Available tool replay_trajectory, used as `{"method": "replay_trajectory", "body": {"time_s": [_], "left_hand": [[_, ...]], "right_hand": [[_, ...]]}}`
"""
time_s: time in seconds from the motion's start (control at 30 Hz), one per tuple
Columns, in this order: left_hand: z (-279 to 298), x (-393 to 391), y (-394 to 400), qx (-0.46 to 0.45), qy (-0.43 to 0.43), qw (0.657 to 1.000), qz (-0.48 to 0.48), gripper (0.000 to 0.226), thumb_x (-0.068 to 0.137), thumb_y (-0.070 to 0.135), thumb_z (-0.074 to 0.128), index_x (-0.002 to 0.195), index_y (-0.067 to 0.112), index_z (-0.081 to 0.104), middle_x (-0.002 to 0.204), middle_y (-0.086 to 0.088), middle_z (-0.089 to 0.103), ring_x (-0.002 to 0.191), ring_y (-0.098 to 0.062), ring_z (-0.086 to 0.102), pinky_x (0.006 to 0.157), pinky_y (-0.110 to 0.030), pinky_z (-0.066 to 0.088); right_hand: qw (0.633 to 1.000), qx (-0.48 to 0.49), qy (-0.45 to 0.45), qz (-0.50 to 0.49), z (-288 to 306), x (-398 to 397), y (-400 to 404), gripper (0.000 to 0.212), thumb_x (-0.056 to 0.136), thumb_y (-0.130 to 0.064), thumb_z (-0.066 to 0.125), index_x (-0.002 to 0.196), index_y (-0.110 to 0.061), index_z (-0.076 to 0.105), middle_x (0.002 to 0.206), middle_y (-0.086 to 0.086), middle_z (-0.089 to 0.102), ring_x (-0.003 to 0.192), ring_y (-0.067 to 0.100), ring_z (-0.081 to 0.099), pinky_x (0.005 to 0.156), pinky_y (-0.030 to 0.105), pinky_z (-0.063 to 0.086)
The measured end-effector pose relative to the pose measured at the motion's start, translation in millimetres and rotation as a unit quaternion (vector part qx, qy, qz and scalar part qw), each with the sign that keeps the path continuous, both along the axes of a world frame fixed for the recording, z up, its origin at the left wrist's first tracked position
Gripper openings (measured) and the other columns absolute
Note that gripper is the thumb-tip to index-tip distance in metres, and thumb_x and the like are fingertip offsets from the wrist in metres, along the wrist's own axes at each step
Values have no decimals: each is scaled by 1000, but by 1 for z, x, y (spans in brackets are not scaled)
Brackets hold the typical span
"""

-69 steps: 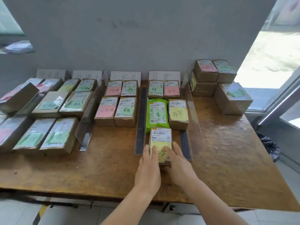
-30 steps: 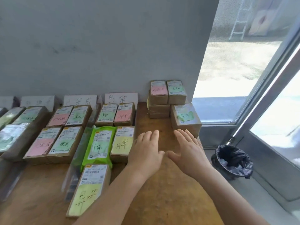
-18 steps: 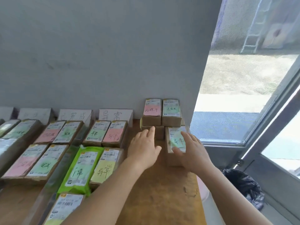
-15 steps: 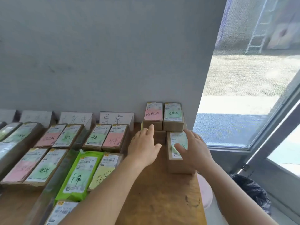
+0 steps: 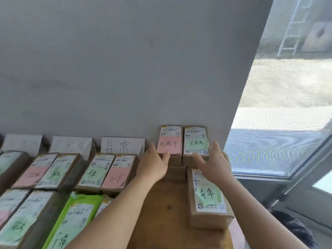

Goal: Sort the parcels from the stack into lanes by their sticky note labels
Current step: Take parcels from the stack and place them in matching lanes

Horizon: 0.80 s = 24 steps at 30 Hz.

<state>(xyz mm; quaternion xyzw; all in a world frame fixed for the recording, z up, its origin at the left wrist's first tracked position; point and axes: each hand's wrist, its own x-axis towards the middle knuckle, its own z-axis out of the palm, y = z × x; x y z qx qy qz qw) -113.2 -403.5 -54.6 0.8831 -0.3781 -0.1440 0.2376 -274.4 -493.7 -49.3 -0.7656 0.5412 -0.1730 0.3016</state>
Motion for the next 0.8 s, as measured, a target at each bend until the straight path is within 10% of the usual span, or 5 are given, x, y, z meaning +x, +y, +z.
{"method": "replay_trajectory", "body": {"time_s": [0.37, 0.8], "left_hand": [[-4, -8, 2, -146, 61, 987, 31, 46, 97, 40, 45, 137, 19, 42, 136, 0, 51, 121, -19, 49, 88, -26, 40], [26, -59, 84, -308, 97, 945, 59, 46, 84, 62, 45, 108, 23, 47, 99, 8, 61, 91, -2, 58, 75, -18, 48]], "right_hand": [[1000, 8, -27, -10, -10, 4, -1, 68, 89, -48, 54, 142, -15, 27, 132, 7, 54, 120, 31, 48, 99, 43, 37], [961, 7, -274, -18, 9, -37, 55, 52, 77, -46, 69, 121, -32, 47, 112, -16, 61, 97, 13, 63, 82, 40, 50]]}}
